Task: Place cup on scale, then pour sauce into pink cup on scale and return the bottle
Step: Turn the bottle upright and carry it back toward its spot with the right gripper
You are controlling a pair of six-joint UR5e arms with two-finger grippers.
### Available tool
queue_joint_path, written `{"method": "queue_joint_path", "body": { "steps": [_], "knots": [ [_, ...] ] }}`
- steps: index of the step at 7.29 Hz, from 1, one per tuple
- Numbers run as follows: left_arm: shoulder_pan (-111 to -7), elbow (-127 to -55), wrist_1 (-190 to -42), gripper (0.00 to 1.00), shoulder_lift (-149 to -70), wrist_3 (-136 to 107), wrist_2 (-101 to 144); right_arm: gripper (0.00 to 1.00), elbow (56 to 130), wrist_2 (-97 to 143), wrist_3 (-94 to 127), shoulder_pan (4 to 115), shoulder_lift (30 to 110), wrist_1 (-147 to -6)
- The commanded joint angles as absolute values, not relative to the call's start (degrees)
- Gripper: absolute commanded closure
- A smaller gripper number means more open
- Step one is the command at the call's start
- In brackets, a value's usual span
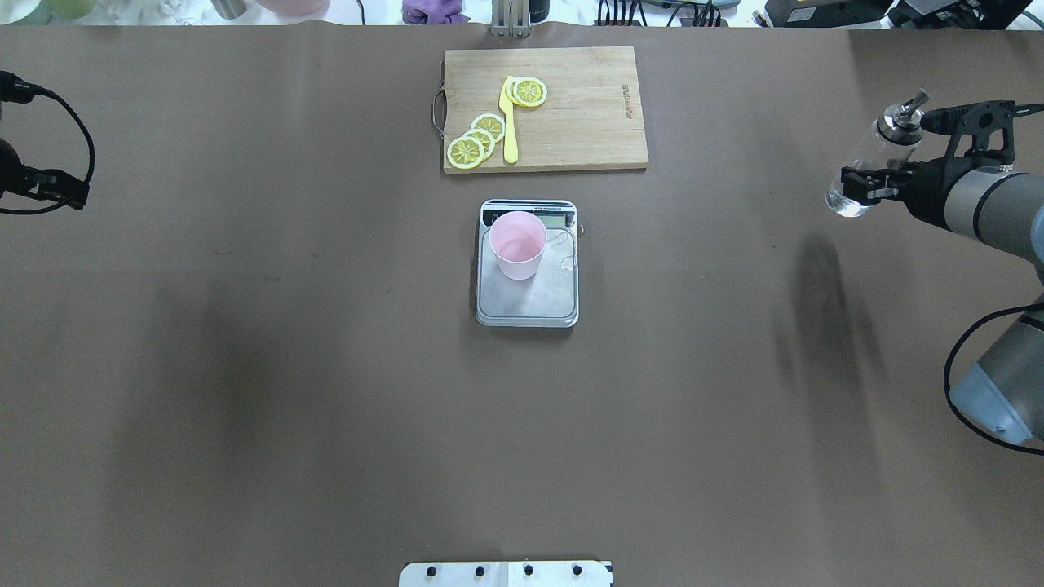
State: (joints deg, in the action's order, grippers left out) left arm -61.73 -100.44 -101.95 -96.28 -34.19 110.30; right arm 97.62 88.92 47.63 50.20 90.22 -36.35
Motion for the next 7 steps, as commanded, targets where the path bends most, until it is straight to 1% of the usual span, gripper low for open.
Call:
{"method": "queue_joint_path", "body": {
  "steps": [1, 7],
  "knots": [
    [-61.7, -100.4, -102.0, 0.02, -96.2, -34.2, 110.3, 1.00, 96.0, 88.9, 47.3, 50.1, 89.9, -36.0],
    [-61.7, -100.2, -102.0, 0.02, -95.8, -34.2, 110.3, 1.00, 93.0, 89.9, 47.7, 49.6, 89.6, -36.0]
  ]
}}
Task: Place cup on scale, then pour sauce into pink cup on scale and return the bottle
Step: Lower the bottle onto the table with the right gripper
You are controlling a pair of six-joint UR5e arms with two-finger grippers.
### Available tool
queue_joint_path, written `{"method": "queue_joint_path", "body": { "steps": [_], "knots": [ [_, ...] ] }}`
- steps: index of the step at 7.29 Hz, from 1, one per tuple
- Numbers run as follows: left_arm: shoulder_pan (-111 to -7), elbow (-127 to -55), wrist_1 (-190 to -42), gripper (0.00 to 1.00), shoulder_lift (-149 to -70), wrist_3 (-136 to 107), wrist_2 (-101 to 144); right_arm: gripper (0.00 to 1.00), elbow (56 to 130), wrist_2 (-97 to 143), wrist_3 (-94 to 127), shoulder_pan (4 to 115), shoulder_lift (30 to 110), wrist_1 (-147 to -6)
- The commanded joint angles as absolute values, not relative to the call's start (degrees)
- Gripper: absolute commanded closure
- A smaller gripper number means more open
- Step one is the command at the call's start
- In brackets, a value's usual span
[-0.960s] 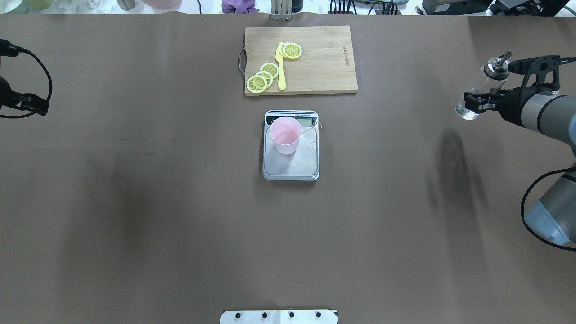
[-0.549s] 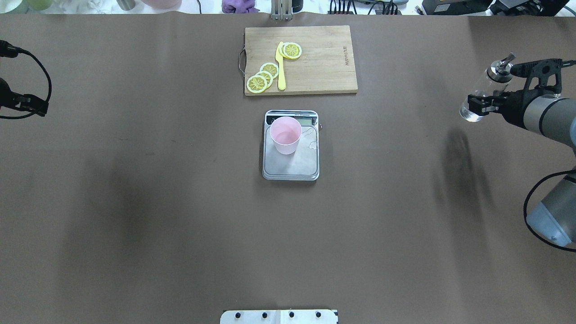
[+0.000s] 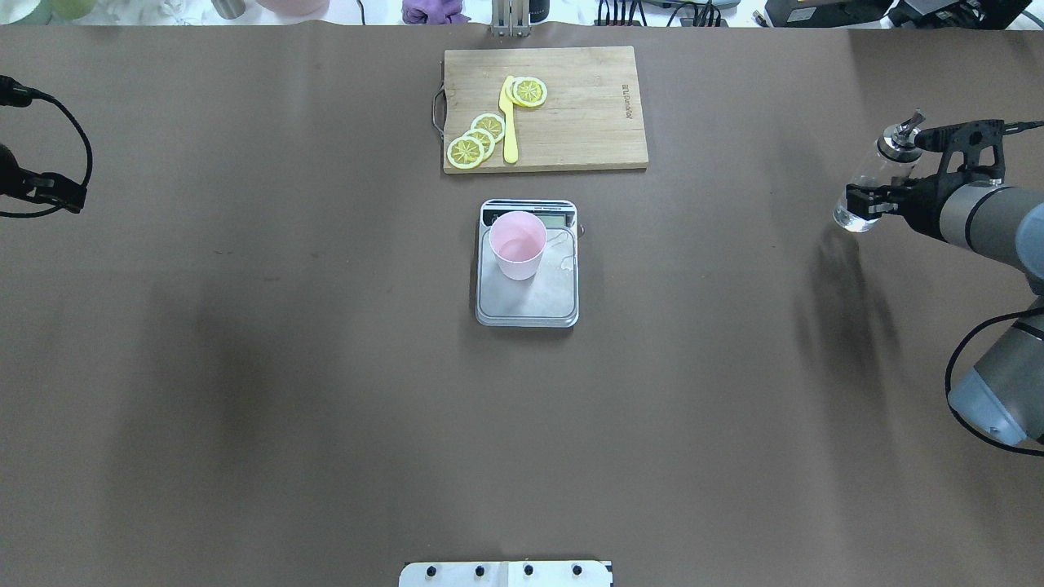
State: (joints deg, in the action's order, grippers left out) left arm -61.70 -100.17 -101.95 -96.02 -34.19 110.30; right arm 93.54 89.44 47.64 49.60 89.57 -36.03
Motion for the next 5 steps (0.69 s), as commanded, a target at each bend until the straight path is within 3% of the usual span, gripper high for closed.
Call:
{"method": "queue_joint_path", "body": {
  "steps": [1, 5],
  "knots": [
    [-61.7, -100.2, -102.0, 0.02, -95.7, -34.2, 110.3, 1.00, 92.6, 89.9, 47.6, 49.6, 89.6, -36.0],
    [-61.7, -100.2, -102.0, 0.02, -95.7, -34.2, 110.3, 1.00, 91.8, 90.9, 47.5, 49.2, 89.5, -36.0]
  ]
}}
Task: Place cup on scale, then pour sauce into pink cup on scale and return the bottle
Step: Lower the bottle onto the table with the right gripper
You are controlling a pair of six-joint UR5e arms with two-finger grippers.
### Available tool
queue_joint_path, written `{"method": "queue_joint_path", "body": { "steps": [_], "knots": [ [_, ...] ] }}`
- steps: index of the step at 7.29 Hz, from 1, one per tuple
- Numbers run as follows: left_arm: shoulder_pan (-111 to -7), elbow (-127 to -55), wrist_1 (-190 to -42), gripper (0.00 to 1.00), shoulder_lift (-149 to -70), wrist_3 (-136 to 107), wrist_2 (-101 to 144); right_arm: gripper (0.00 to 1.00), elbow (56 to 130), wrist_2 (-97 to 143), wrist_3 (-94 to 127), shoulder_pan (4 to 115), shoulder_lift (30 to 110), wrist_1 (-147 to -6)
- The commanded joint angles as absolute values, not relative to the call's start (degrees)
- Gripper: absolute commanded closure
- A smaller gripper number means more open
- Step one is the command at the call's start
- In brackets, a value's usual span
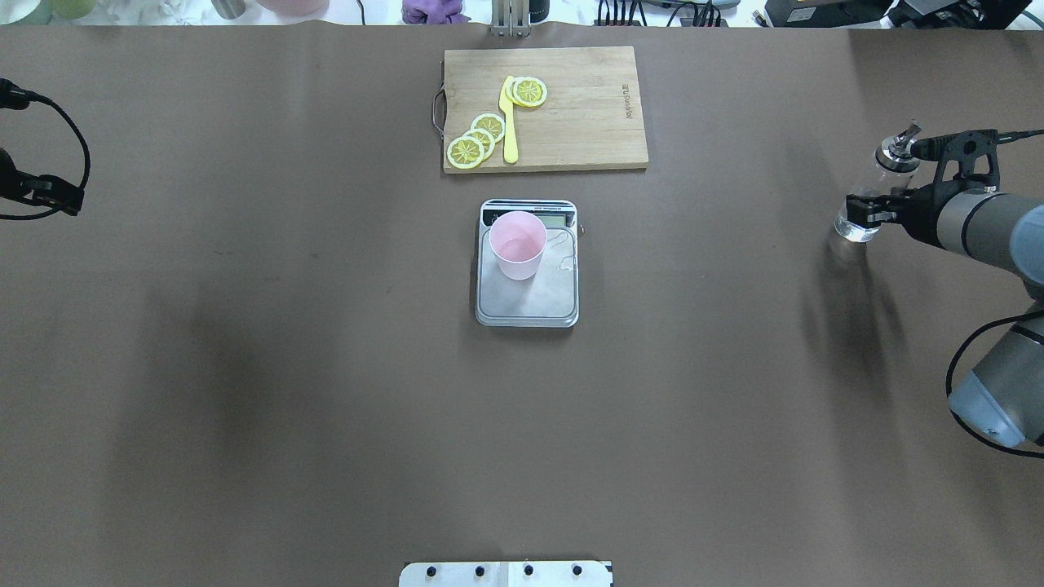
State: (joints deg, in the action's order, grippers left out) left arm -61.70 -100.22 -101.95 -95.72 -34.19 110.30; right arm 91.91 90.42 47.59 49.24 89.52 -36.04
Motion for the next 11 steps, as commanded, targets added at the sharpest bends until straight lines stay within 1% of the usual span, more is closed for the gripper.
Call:
{"method": "queue_joint_path", "body": {
  "steps": [1, 5, 6, 7, 8, 9, 10, 11],
  "knots": [
    [-61.7, -100.2, -102.0, 0.02, -95.7, -34.2, 110.3, 1.00, 91.7, 90.9, 47.5, 49.1, 89.5, -36.0],
    [-61.7, -100.1, -102.0, 0.02, -95.7, -34.2, 110.3, 1.00, 91.7, 91.1, 47.6, 49.1, 89.6, -36.0],
    [-61.6, -100.0, -102.0, 0.02, -95.7, -34.2, 110.3, 0.94, 91.7, 91.1, 47.6, 49.1, 89.6, -35.9],
    [-61.6, -100.0, -102.0, 0.02, -95.7, -34.2, 110.3, 0.83, 91.7, 91.1, 47.7, 49.1, 89.6, -35.9],
    [-61.5, -99.8, -102.0, 0.02, -95.7, -34.1, 110.3, 0.82, 91.8, 91.1, 47.7, 49.2, 89.6, -35.9],
    [-61.5, -99.8, -102.0, 0.02, -95.8, -34.1, 110.3, 0.68, 91.8, 91.1, 48.1, 49.2, 89.6, -35.8],
    [-61.6, -99.8, -102.0, 0.02, -95.7, -34.1, 110.3, 0.51, 91.0, 91.1, 48.1, 49.1, 89.7, -33.4],
    [-61.6, -99.8, -102.0, 0.02, -95.8, -34.1, 110.3, 0.01, 90.0, 91.1, 48.1, 49.2, 89.8, -31.6]
  ]
}}
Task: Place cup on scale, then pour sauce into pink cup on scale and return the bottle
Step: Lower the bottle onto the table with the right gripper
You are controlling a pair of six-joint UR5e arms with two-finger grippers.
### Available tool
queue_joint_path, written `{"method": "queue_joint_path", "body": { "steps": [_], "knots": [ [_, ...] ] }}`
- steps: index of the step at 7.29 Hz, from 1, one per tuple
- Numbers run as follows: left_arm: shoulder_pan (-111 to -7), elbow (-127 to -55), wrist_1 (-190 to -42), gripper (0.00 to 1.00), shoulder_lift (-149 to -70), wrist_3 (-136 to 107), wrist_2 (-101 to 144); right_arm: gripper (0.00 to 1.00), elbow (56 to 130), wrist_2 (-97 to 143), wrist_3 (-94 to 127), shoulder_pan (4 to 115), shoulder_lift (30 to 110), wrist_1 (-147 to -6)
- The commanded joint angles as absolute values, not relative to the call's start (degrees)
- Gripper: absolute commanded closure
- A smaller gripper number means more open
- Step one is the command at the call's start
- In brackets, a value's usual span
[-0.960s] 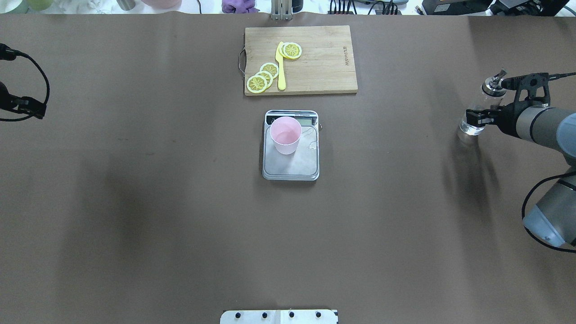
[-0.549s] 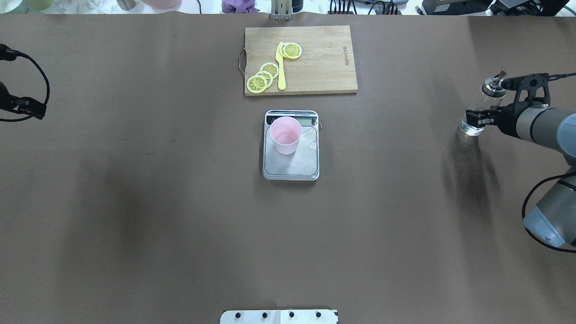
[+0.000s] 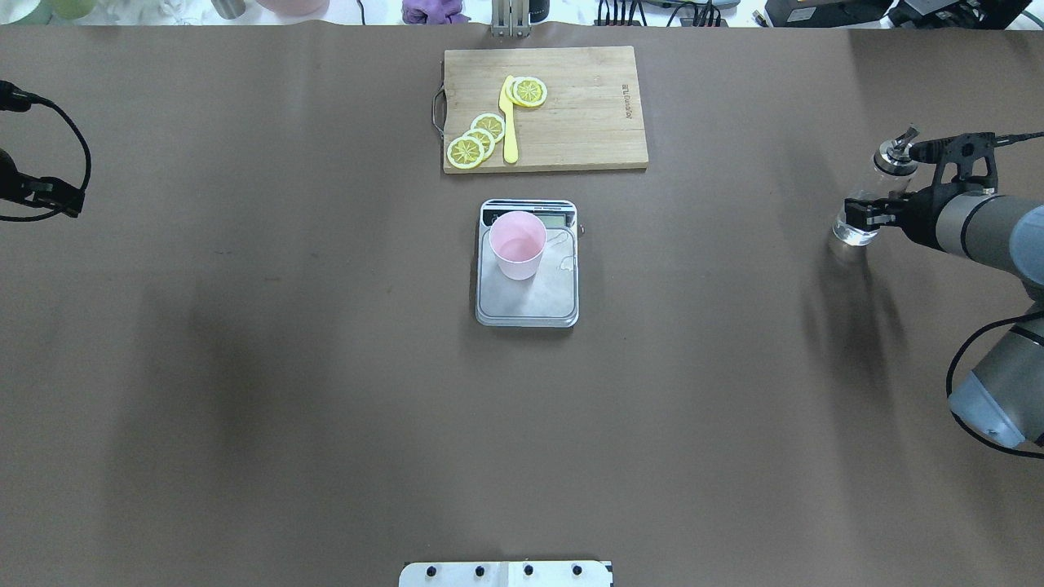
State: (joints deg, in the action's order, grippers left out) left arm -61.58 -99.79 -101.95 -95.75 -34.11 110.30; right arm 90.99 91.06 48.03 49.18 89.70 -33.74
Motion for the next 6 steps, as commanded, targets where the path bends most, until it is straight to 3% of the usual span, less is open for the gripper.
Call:
{"method": "queue_joint_path", "body": {
  "steps": [1, 6],
  "knots": [
    [-61.6, -99.8, -102.0, 0.02, -95.7, -34.1, 110.3, 0.00, 90.0, 91.1, 48.1, 49.1, 89.8, -31.5],
    [-61.6, -99.8, -101.9, 0.02, -95.7, -34.1, 110.3, 0.00, 95.1, 94.8, 48.2, 49.3, 94.4, -31.4]
  ]
}}
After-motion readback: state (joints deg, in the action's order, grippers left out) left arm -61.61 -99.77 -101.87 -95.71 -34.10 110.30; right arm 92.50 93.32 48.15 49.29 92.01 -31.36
